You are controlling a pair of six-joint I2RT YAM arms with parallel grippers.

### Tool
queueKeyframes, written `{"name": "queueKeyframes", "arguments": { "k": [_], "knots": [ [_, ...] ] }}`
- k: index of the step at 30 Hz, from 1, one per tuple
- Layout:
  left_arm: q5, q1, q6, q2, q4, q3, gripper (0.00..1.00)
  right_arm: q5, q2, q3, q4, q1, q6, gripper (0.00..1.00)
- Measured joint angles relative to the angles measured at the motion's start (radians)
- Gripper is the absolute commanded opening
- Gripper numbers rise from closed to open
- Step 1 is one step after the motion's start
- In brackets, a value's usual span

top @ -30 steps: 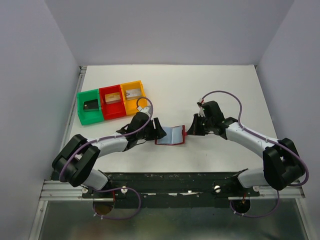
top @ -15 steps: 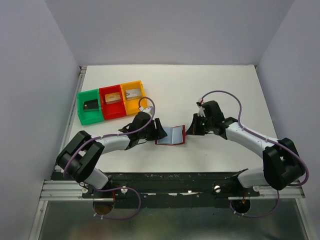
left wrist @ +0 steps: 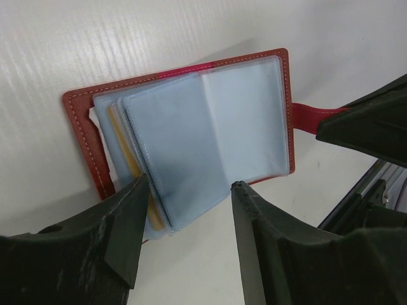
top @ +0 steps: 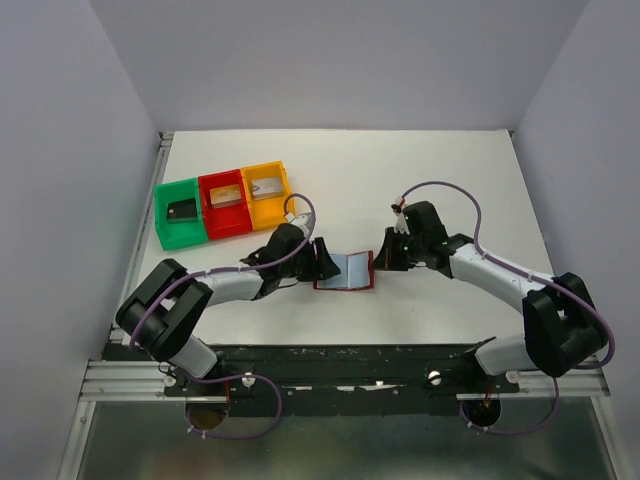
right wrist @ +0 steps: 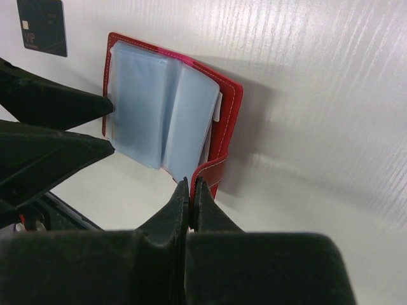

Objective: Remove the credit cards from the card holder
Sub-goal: Remove the credit card from the card holder.

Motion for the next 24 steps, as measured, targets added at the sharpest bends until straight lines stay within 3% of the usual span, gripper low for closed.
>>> {"name": "queueKeyframes", "arguments": {
  "k": [24],
  "knots": [
    [0.088,-0.058,0.068,0.054,0.025,0.097,0.61,-0.013,0.003,0.0,0.001,-0.004,-0.001,0.01]
  ]
}}
